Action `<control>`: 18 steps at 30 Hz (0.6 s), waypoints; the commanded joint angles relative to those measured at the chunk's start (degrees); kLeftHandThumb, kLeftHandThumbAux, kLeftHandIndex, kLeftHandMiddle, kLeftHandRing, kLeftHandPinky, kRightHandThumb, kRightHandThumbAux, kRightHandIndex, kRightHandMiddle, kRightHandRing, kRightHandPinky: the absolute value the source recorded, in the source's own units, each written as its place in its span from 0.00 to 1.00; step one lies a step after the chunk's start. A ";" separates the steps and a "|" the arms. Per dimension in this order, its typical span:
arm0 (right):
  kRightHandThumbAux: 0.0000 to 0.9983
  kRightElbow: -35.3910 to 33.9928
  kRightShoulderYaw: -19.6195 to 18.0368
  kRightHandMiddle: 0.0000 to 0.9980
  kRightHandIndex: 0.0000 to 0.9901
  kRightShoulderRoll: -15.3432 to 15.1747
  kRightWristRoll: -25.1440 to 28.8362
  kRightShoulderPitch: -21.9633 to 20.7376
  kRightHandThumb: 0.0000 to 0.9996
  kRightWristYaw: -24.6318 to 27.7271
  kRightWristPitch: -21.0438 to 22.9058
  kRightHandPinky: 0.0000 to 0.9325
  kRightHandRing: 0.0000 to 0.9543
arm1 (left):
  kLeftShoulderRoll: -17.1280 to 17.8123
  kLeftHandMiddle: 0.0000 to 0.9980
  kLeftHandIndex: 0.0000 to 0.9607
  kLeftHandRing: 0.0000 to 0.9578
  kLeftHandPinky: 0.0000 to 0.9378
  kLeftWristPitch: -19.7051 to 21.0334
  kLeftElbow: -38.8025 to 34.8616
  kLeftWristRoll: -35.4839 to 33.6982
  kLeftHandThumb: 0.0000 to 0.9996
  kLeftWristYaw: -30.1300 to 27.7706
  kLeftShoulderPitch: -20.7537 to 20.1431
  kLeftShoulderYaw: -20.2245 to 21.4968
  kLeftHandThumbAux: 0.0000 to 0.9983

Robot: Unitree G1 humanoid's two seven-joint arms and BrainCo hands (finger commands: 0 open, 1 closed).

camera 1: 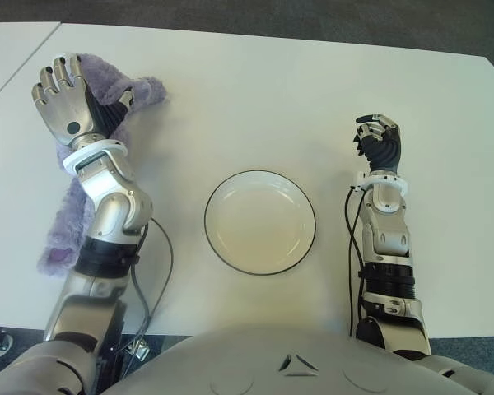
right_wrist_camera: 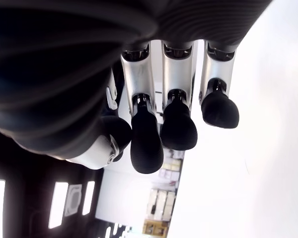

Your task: Put the doll into the plate.

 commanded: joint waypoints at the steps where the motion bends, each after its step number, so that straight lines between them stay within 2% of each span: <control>1: 0.71 0.31 -0.35 0.72 0.44 0.17 0.58 0.52 0.72 0.34 0.48 0.83 0.79 | -5.03 0.00 0.00 0.00 0.00 -8.30 -1.72 -15.19 0.18 2.02 0.17 6.63 0.38; 3: 0.71 0.37 -0.41 0.72 0.44 0.10 0.70 0.48 0.72 0.59 0.43 0.83 0.79 | -5.36 0.00 0.00 0.00 0.01 -10.63 -0.11 -18.53 0.20 3.33 -1.65 7.92 0.39; 5: 0.71 0.43 -0.48 0.72 0.44 0.05 0.81 0.41 0.72 0.77 0.46 0.83 0.79 | -3.61 0.00 0.00 0.00 0.02 -9.47 1.92 -15.40 0.22 4.02 -2.39 6.17 0.37; 7: 0.71 0.41 -0.56 0.72 0.44 0.09 0.91 0.39 0.72 0.93 0.58 0.83 0.79 | -2.67 0.00 0.00 0.00 0.03 -10.36 3.09 -14.87 0.22 5.24 -2.53 5.59 0.35; 9: 0.71 0.37 -0.64 0.72 0.44 0.15 0.99 0.37 0.72 1.09 0.69 0.83 0.79 | -1.67 0.00 0.00 0.00 0.03 -12.97 4.29 -14.96 0.22 7.40 -2.38 5.20 0.34; 14: 0.71 0.39 -0.74 0.72 0.44 0.26 0.99 0.19 0.72 1.29 0.68 0.83 0.79 | -1.41 0.00 0.00 0.00 0.04 -12.89 4.35 -18.25 0.16 3.62 -2.99 5.65 0.33; 18: 0.71 0.45 -0.76 0.72 0.44 0.34 0.88 0.07 0.72 1.28 0.63 0.83 0.79 | -0.91 0.00 0.00 0.00 0.04 -14.01 4.59 -20.56 0.16 2.88 -3.13 5.85 0.32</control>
